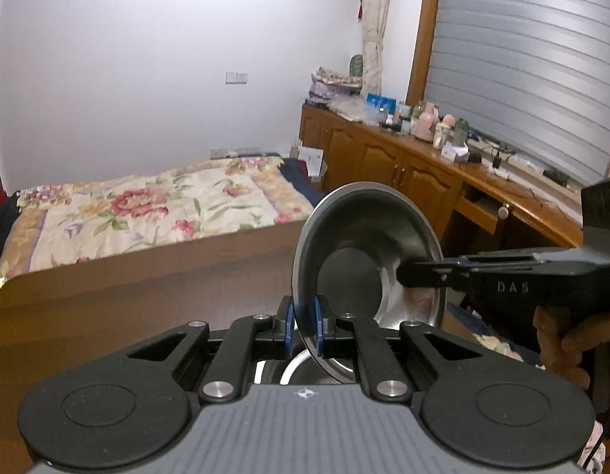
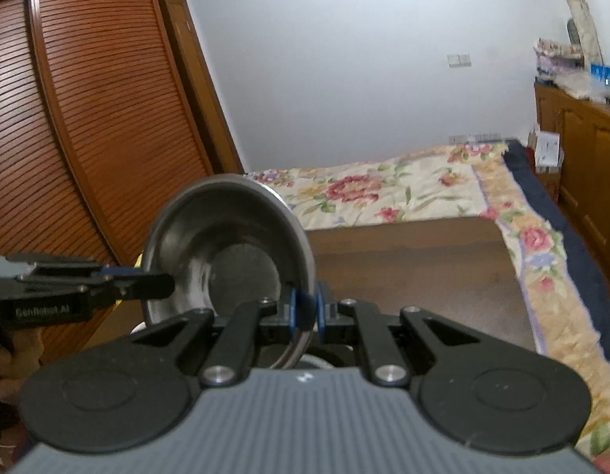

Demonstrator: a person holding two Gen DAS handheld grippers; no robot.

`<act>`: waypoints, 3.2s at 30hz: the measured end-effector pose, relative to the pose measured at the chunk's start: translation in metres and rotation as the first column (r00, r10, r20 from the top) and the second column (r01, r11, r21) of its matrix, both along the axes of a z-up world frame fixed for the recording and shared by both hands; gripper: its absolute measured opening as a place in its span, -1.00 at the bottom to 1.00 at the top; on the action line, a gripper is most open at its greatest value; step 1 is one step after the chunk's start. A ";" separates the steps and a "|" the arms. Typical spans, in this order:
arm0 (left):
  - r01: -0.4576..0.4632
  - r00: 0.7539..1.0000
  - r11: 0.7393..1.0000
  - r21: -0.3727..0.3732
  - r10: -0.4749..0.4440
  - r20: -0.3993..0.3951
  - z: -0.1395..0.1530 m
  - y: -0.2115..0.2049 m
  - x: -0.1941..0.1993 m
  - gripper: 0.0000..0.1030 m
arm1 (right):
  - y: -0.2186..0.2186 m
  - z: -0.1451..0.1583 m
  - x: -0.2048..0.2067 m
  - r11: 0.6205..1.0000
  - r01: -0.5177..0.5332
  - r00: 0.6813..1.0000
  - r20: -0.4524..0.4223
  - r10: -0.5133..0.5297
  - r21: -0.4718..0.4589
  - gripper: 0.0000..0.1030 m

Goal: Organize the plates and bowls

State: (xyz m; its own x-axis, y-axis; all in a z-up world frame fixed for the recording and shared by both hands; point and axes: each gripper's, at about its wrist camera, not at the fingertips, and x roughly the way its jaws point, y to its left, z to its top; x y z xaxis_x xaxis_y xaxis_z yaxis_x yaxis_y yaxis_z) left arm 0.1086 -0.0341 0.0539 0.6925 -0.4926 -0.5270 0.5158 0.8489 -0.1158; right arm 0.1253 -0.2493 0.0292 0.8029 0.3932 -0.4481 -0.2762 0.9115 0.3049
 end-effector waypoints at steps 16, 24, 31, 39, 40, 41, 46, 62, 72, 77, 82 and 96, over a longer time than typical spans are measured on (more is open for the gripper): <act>-0.027 0.992 1.000 0.007 0.028 -0.124 -0.052 0.001 -0.002 -0.77 | 0.013 -0.033 -0.006 0.999 -0.014 0.996 -0.093 0.009 -0.051 -0.78; -0.035 0.988 0.999 0.032 0.039 -0.150 -0.069 0.000 -0.004 -0.75 | 0.018 -0.047 -0.010 0.997 -0.020 0.993 -0.120 0.012 -0.071 -0.77; -0.049 0.990 0.997 0.058 0.056 -0.132 -0.076 -0.004 -0.001 -0.71 | 0.022 -0.050 -0.009 0.995 -0.013 0.995 -0.095 0.003 -0.101 -0.77; -0.069 0.991 0.995 0.070 0.076 -0.111 -0.084 -0.009 -0.002 -0.69 | 0.027 -0.060 -0.010 0.988 0.005 0.998 -0.058 -0.014 -0.153 -0.72; -0.069 0.991 0.995 0.071 0.077 -0.106 -0.084 -0.010 -0.003 -0.69 | 0.028 -0.060 -0.011 0.986 0.010 0.999 -0.043 -0.017 -0.169 -0.71; -0.074 0.992 0.994 0.074 0.081 -0.098 -0.085 -0.011 -0.003 -0.69 | 0.032 -0.060 -0.013 0.980 0.017 0.999 -0.027 -0.022 -0.198 -0.70; -0.084 0.993 0.994 0.076 0.090 -0.076 -0.087 -0.012 -0.006 -0.69 | 0.037 -0.062 -0.019 0.969 0.034 0.999 0.013 -0.032 -0.245 -0.68; -0.129 0.991 0.992 0.009 0.130 -0.026 -0.075 0.002 -0.020 -0.70 | 0.026 -0.046 -0.031 0.972 0.067 0.993 0.112 -0.043 -0.226 -0.64; -0.194 0.969 0.981 -0.032 0.196 0.152 -0.073 0.007 -0.044 0.59 | 0.016 -0.045 -0.051 0.977 0.137 0.975 0.196 -0.104 -0.162 0.10; -0.216 0.960 0.976 -0.029 0.218 0.177 -0.083 0.007 -0.048 0.86 | 0.013 -0.055 -0.055 0.975 0.154 0.968 0.220 -0.116 -0.163 0.79; -0.222 0.960 0.975 -0.030 0.224 0.167 -0.092 0.007 -0.050 0.88 | 0.014 -0.065 -0.052 0.970 0.177 0.964 0.229 -0.136 -0.169 1.00; -0.186 0.978 0.982 -0.026 0.188 0.091 -0.110 0.002 -0.047 0.67 | 0.016 -0.086 -0.044 0.975 0.166 0.975 0.176 -0.138 -0.150 1.00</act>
